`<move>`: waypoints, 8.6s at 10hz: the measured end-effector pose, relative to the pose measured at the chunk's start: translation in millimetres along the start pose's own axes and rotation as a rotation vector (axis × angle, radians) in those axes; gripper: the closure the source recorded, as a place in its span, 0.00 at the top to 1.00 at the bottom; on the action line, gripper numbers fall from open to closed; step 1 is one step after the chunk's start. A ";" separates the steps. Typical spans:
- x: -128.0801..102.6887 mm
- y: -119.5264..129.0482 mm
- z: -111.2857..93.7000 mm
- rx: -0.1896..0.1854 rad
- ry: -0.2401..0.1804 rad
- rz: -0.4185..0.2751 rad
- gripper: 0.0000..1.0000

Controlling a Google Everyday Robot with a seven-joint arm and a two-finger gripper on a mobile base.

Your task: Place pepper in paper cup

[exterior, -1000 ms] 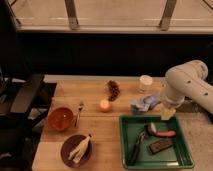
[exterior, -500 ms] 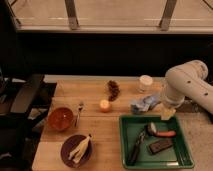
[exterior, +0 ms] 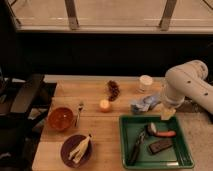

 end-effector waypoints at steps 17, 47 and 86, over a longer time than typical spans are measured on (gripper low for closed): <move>17.0 46.8 48.2 -0.112 -0.062 -0.035 0.65; 89.4 59.8 179.6 -0.109 -0.071 -0.294 0.61; 85.5 -237.6 72.4 0.232 0.045 -0.231 0.00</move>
